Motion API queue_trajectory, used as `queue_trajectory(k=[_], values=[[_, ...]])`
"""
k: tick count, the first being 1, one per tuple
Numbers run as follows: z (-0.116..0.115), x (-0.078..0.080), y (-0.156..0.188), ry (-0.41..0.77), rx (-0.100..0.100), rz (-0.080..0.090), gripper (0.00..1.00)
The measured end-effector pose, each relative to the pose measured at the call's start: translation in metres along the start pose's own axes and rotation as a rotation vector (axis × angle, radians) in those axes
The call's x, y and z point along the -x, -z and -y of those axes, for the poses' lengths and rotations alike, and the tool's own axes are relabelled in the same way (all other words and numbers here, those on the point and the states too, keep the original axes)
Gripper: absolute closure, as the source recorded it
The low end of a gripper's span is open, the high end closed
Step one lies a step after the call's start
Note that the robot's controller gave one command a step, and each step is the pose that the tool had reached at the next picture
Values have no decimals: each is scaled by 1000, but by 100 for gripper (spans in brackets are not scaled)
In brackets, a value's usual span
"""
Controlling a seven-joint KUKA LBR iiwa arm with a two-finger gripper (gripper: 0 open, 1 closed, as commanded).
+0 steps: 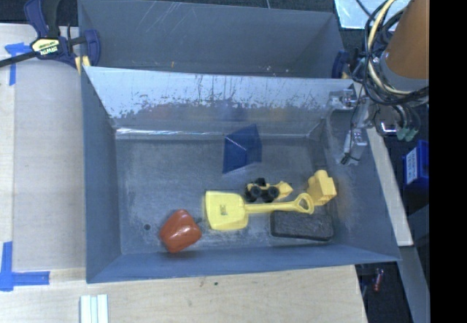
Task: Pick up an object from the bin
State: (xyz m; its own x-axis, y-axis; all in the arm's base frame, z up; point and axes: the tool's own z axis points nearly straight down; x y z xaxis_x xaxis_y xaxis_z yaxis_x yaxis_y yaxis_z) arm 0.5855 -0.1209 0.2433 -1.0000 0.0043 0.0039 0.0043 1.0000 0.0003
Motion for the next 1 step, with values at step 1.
queue_trajectory(k=[1], values=[[-1,1,5,4,-1,8,0]])
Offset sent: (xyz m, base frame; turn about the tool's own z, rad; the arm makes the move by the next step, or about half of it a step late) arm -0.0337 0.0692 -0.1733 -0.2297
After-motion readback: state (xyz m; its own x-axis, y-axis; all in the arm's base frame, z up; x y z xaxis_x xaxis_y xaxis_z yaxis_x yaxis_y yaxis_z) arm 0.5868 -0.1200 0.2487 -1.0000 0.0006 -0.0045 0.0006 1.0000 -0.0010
